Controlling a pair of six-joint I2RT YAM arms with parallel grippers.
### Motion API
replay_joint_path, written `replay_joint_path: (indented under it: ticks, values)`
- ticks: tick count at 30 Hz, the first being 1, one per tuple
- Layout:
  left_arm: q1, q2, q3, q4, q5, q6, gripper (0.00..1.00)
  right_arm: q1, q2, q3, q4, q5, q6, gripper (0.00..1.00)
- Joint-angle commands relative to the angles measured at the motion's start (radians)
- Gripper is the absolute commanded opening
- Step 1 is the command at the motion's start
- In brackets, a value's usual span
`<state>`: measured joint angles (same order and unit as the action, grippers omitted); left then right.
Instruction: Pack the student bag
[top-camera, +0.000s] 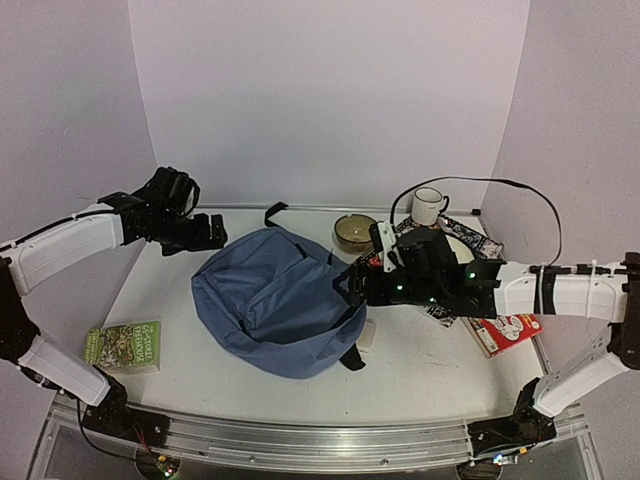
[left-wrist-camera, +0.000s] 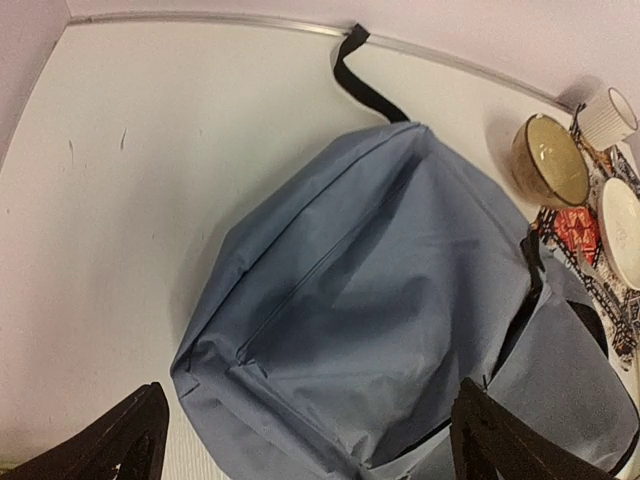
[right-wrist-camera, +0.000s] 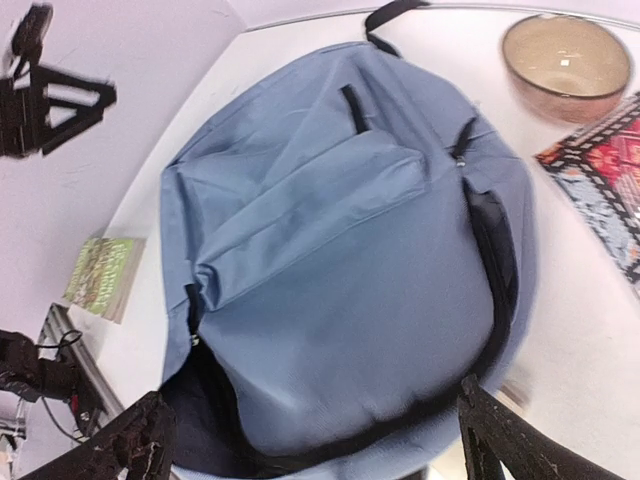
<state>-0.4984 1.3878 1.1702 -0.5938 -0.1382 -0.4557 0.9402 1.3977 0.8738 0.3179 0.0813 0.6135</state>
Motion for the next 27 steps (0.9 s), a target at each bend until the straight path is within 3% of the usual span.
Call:
replay_joint_path:
  ticks: [1,6,15,20,27]
  values:
    - [0.000,-0.063,-0.033,0.000,0.021,-0.026,0.99,-0.037,-0.085,0.004,-0.202,0.158,0.024,0.98]
    - [0.000,-0.111,-0.072,0.002,0.017,0.005,0.99,-0.166,-0.158,-0.039,-0.393,0.172,0.093,0.98]
    - [0.000,-0.196,-0.112,0.011,-0.009,0.106,0.99,-0.459,-0.211,-0.135,-0.557,0.219,0.138,0.98]
    - [0.000,-0.247,-0.151,0.043,0.004,0.149,0.99,-0.580,-0.153,-0.129,-0.599,0.301,0.184,0.98]
    - [-0.001,-0.292,-0.215,0.077,0.053,0.161,0.99,-0.703,0.046,-0.045,-0.633,0.339,0.191,0.95]
